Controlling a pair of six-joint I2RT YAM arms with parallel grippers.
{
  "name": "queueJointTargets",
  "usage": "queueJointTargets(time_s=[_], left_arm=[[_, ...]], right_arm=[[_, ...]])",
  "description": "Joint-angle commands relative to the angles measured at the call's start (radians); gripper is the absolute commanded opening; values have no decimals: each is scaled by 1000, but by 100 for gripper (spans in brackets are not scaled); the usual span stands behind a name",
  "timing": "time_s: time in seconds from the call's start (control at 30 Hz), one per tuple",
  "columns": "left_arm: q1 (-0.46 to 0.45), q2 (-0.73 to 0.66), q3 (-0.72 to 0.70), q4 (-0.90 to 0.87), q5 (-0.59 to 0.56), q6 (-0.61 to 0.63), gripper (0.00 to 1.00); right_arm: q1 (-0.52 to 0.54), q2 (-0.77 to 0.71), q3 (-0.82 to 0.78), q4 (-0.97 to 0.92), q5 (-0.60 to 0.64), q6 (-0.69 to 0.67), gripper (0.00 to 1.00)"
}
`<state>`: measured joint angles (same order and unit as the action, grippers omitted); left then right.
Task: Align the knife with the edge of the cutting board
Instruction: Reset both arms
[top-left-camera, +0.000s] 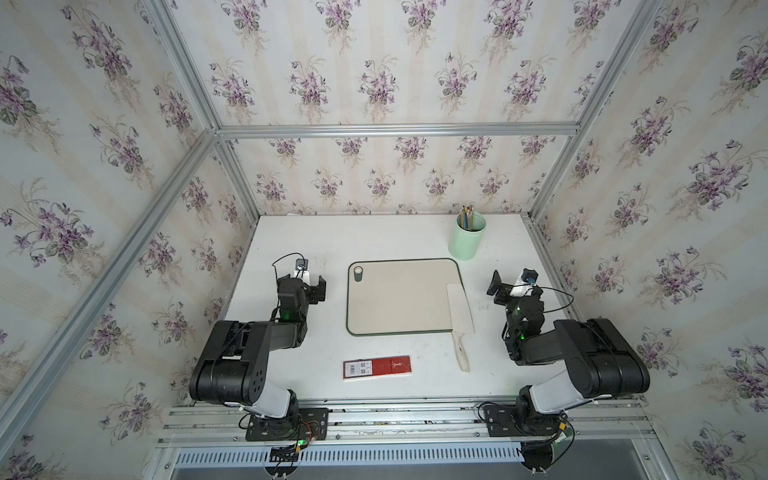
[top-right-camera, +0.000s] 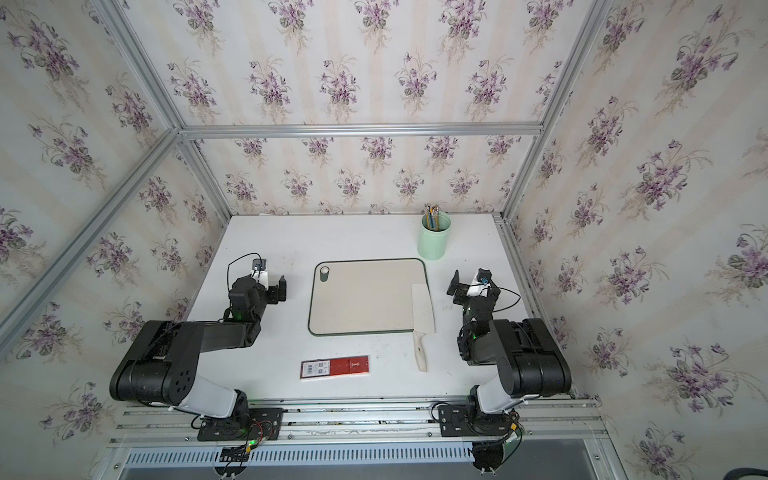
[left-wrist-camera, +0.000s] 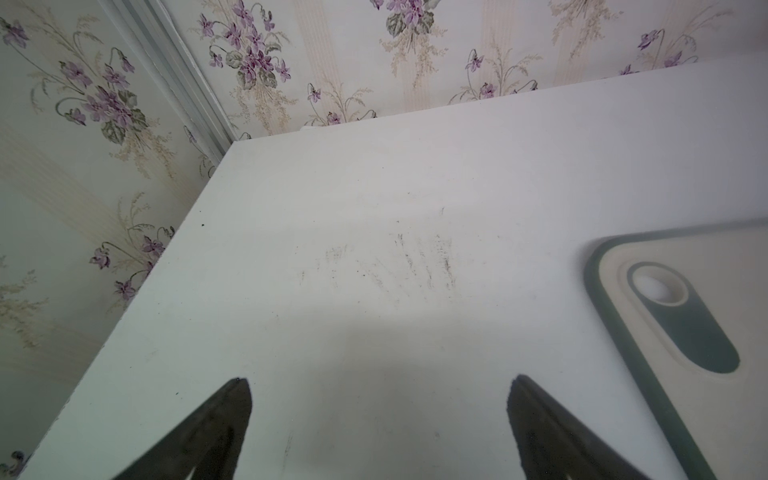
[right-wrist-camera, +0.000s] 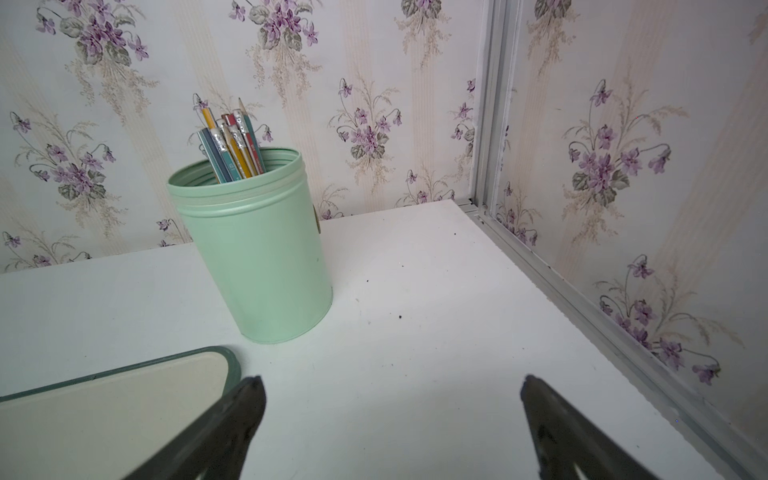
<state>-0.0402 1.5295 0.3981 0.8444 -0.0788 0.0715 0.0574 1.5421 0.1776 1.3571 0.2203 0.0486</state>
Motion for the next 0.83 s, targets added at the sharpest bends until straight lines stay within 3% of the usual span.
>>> queueJointTargets(time_s=[0.0, 0.27, 0.8], left_arm=[[0, 1, 2, 7, 7, -7, 99], [0, 2, 1, 9, 7, -4, 99], [0, 1, 2, 9, 7, -4, 99]], right_arm=[[1, -10, 21, -33, 10, 6, 100], [2, 0, 31, -31, -50, -22, 100], [2, 0, 30, -29, -52, -24, 100]])
